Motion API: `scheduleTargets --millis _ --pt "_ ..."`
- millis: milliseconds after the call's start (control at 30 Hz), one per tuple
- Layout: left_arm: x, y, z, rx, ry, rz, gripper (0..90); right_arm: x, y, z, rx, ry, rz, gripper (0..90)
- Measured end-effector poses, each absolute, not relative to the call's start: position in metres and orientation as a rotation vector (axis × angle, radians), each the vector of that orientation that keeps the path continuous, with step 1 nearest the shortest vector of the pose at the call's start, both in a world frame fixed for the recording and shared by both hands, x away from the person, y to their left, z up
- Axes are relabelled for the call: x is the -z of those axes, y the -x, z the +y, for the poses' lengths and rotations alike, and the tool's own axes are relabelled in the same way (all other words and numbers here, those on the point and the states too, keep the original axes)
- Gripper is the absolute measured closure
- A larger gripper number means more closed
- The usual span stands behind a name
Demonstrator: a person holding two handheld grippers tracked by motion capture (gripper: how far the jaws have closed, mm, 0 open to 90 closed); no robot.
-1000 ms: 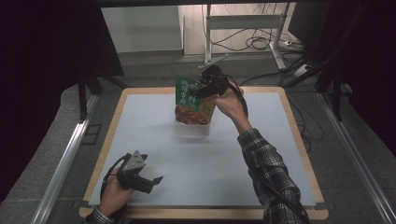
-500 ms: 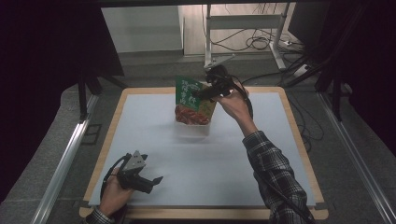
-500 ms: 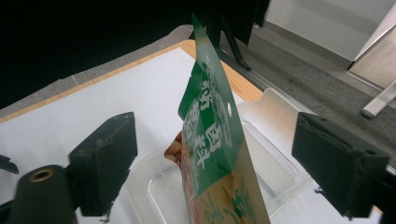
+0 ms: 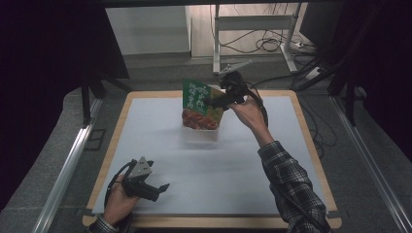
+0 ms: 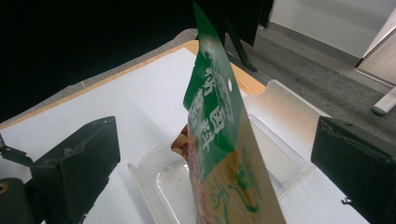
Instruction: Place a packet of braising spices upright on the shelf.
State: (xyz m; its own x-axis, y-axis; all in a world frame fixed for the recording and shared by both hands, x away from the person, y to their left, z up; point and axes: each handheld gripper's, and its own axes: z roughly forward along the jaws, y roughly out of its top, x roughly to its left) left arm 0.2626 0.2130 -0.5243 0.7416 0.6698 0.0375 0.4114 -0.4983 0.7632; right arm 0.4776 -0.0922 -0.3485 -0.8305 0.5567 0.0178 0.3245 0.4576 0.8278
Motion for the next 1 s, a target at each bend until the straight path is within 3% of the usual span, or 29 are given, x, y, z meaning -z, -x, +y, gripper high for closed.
scheduleTargets --millis 1000 --pt "0.524 -0.262 0.212 -0.423 -2.168 0.803 0.0 0.351 -0.453 -0.104 -1.280 -0.699 2.470 0.0"
